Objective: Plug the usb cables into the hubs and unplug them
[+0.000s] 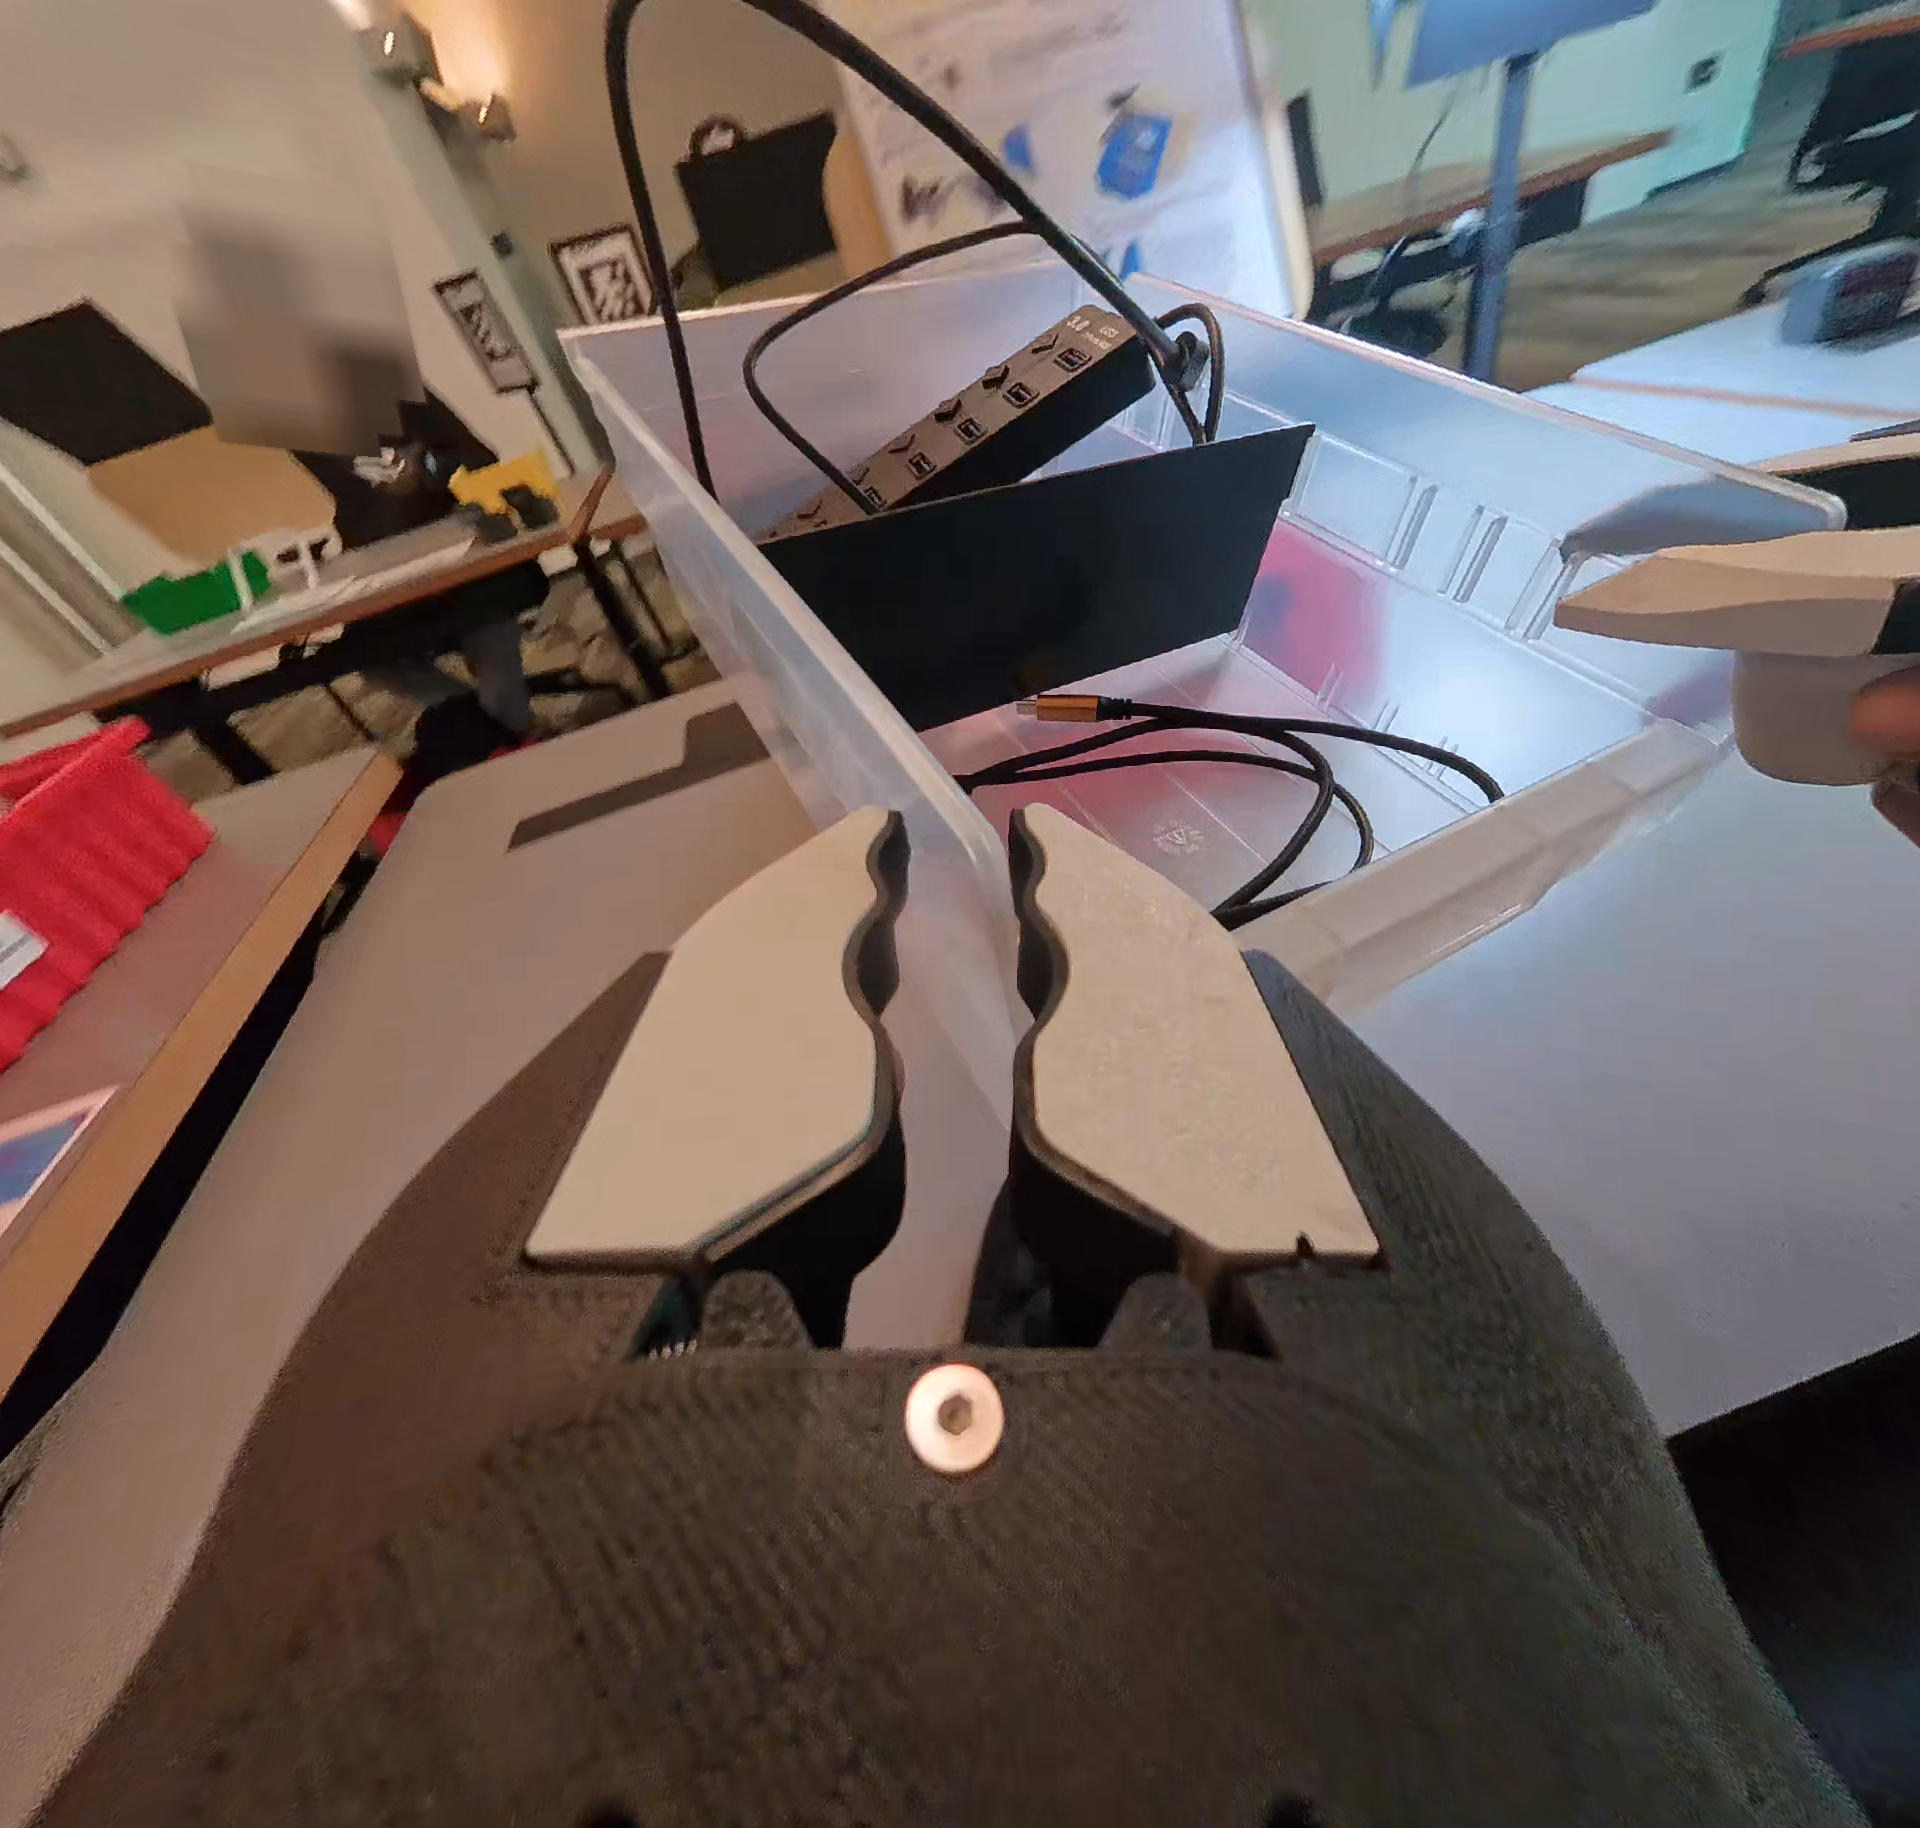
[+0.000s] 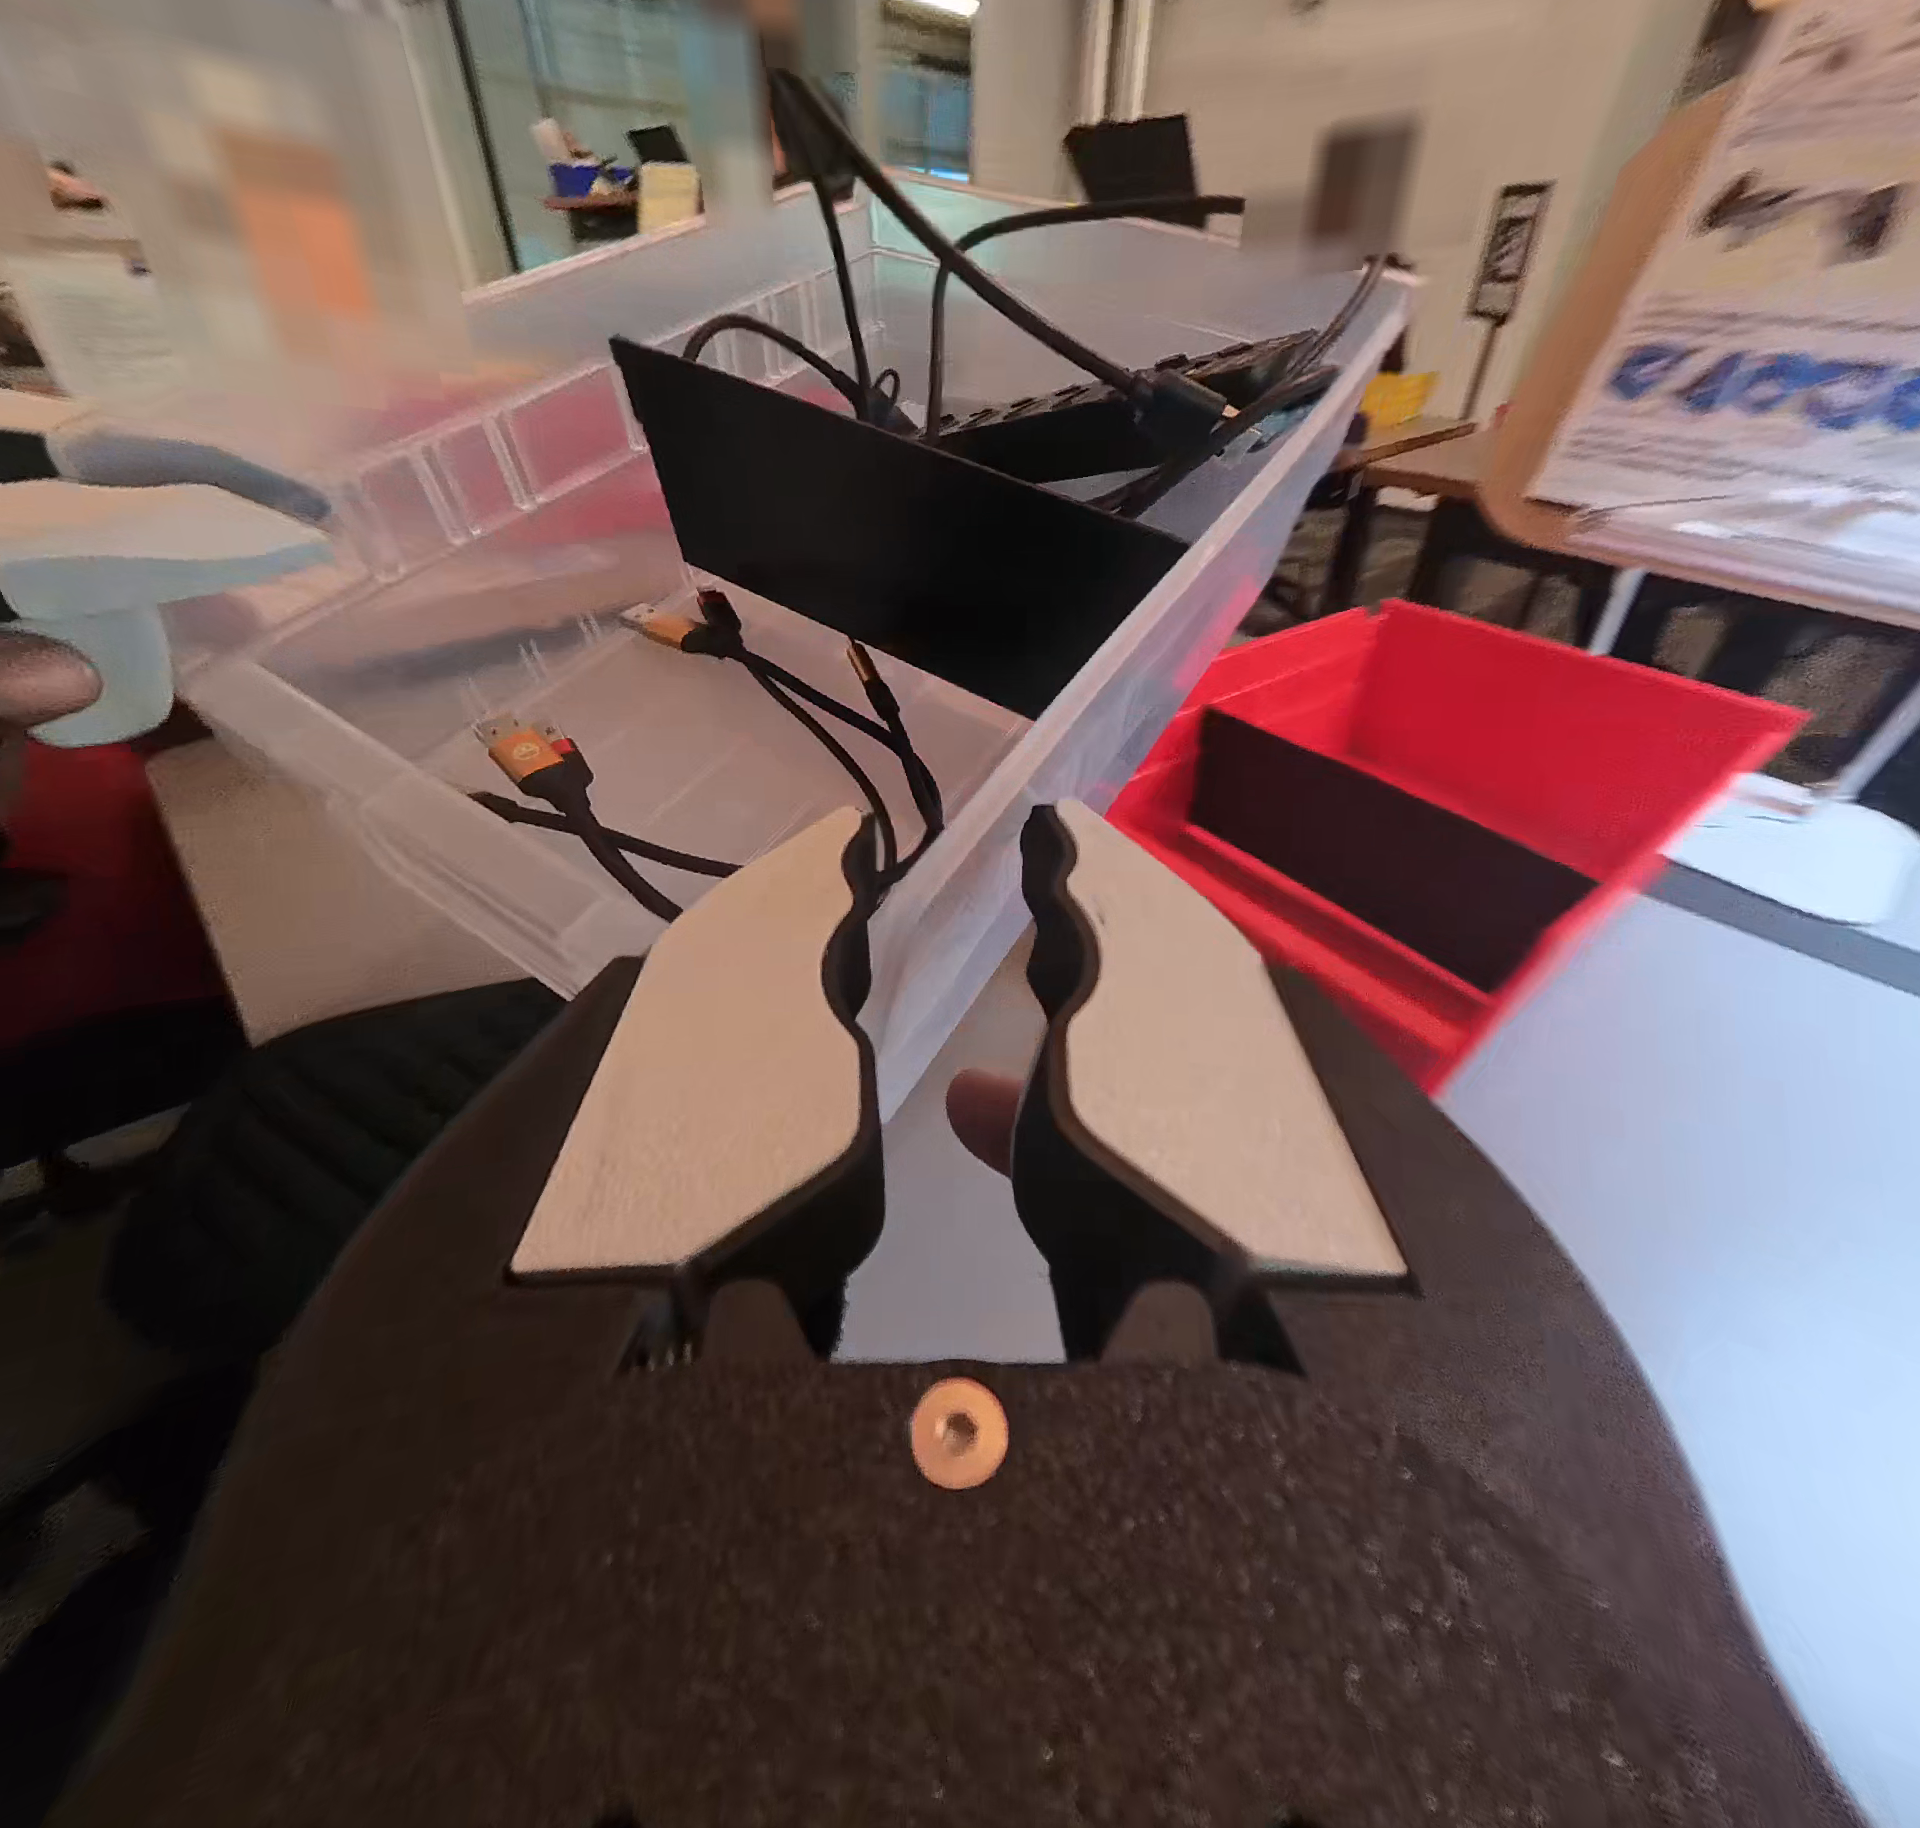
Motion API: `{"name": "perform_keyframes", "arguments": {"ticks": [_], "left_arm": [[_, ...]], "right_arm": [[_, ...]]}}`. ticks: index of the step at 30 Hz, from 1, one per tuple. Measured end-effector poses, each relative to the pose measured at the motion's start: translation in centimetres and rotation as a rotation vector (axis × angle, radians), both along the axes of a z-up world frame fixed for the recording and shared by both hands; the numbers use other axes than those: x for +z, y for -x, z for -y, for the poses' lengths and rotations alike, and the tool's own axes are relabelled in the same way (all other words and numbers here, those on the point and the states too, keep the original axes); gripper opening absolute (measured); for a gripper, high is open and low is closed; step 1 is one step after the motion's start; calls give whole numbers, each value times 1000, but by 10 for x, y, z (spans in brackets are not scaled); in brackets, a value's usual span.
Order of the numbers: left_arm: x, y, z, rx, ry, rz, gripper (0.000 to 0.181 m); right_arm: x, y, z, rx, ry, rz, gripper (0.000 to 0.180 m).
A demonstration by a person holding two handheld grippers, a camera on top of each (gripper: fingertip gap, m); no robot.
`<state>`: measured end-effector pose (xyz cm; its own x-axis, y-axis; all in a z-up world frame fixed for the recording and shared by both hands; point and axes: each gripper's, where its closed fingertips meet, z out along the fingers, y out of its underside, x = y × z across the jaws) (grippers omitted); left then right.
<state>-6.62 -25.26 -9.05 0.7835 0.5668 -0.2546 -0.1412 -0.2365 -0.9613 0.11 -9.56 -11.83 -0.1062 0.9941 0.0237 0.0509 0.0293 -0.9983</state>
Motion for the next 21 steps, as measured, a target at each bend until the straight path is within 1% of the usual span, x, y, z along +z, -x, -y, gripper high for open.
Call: {"name": "perform_keyframes", "arguments": {"ticks": [3, 5, 7, 9, 11, 12, 14, 15, 16, 17, 18, 20, 21], "left_arm": [[-18, 28, 32, 81, 62, 49, 15], [-27, 48, 50, 148, 114, 37, 11], [-33, 61, 59, 166, 108, 71, 10], [-43, 70, 62, 177, 142, 88, 9], [-54, 80, 61, 193, 196, 72, 9], [-55, 85, 58, 187, 183, 52, 9], [-58, 94, 47, 165, 121, 69, 10], [-65, 98, 41, 158, 124, 97, 11], [-74, 102, 36, 148, 144, 127, 19], [-81, 105, 31, 135, 154, 160, 32], [-81, 107, 26, 119, 138, 170, 40], [-68, 106, 24, 89, 108, 142, 44], [-62, 105, 23, 79, 127, 115, 46]], "right_arm": [[-30, 31, 32, 101, 25, 72, 31], [-45, 45, 50, 142, -9, 78, 27], [-68, 58, 63, 169, -46, 155, 28], [-88, 69, 67, 205, -18, 212, 28], [-96, 78, 64, 197, -30, 204, 26], [-98, 83, 61, 185, -31, 212, 27], [-107, 90, 52, 171, -42, 253, 28], [-109, 92, 46, 169, -56, 263, 28], [-108, 91, 41, 175, -57, 260, 28], [-104, 89, 37, 189, -52, 258, 34], [-98, 85, 32, 207, -52, 251, 41], [-87, 77, 16, 221, -83, 247, 58], [-81, 73, 6, 232, -109, 247, 61]]}}
